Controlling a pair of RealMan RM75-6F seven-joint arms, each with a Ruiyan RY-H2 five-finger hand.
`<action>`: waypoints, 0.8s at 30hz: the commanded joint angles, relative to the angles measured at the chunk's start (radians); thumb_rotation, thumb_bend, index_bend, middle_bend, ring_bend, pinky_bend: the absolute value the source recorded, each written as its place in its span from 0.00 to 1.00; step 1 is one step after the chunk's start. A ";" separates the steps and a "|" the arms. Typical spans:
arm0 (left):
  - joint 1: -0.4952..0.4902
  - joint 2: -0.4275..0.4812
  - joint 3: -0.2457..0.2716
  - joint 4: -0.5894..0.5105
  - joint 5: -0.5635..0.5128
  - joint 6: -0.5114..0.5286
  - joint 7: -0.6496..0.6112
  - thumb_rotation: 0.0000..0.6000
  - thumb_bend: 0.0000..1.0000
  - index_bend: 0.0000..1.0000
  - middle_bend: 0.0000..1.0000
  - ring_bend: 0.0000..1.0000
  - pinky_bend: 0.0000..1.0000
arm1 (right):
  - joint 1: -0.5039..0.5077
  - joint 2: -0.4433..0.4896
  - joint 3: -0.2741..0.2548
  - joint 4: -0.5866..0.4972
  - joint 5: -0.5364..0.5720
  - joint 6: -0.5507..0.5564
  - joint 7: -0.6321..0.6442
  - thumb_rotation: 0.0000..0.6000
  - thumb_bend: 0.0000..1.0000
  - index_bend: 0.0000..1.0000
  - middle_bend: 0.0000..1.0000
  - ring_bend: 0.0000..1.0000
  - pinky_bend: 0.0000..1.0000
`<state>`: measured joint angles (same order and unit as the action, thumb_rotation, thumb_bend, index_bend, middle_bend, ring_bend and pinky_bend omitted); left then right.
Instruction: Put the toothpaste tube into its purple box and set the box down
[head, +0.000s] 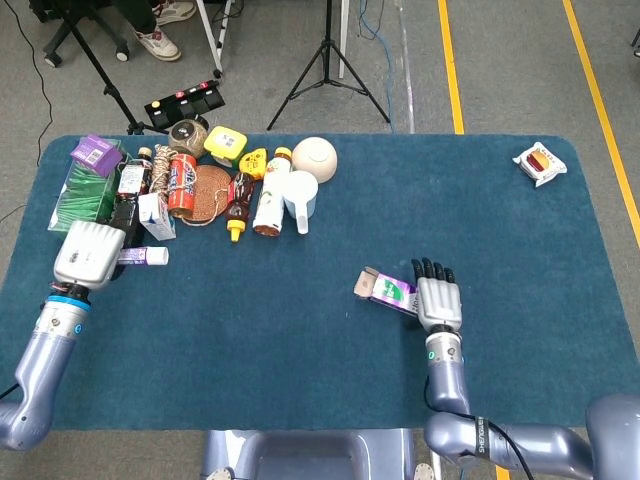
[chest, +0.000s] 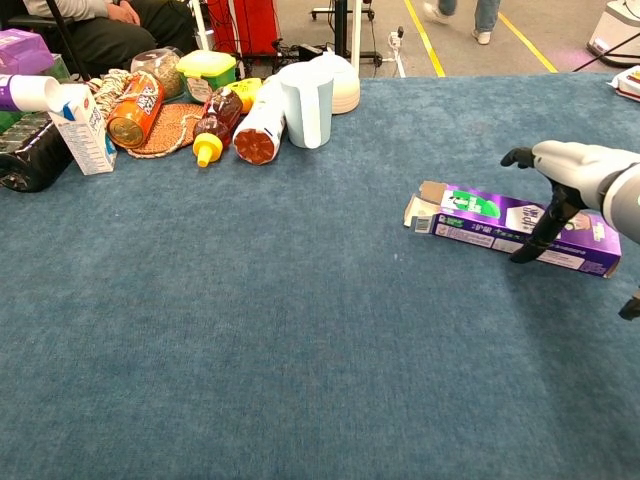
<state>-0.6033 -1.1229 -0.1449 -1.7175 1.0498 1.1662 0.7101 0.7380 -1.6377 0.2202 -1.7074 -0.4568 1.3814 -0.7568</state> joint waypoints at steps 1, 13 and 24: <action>-0.001 -0.003 0.000 0.003 -0.004 -0.001 -0.003 1.00 0.22 0.57 0.49 0.50 0.72 | -0.007 -0.001 -0.002 0.015 -0.008 -0.014 0.004 1.00 0.00 0.06 0.10 0.08 0.12; -0.003 -0.001 0.010 0.007 0.001 0.000 -0.014 1.00 0.22 0.57 0.49 0.50 0.72 | -0.022 -0.015 -0.016 0.120 -0.040 -0.038 -0.029 1.00 0.12 0.31 0.35 0.36 0.49; -0.013 0.010 0.025 -0.009 0.113 0.020 -0.018 1.00 0.22 0.57 0.49 0.50 0.72 | -0.051 0.084 -0.013 0.005 -0.257 -0.081 0.099 1.00 0.36 0.45 0.52 0.51 0.64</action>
<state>-0.6080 -1.1161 -0.1234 -1.7210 1.1187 1.1772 0.6886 0.6899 -1.5924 0.2015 -1.6527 -0.6609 1.3250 -0.6938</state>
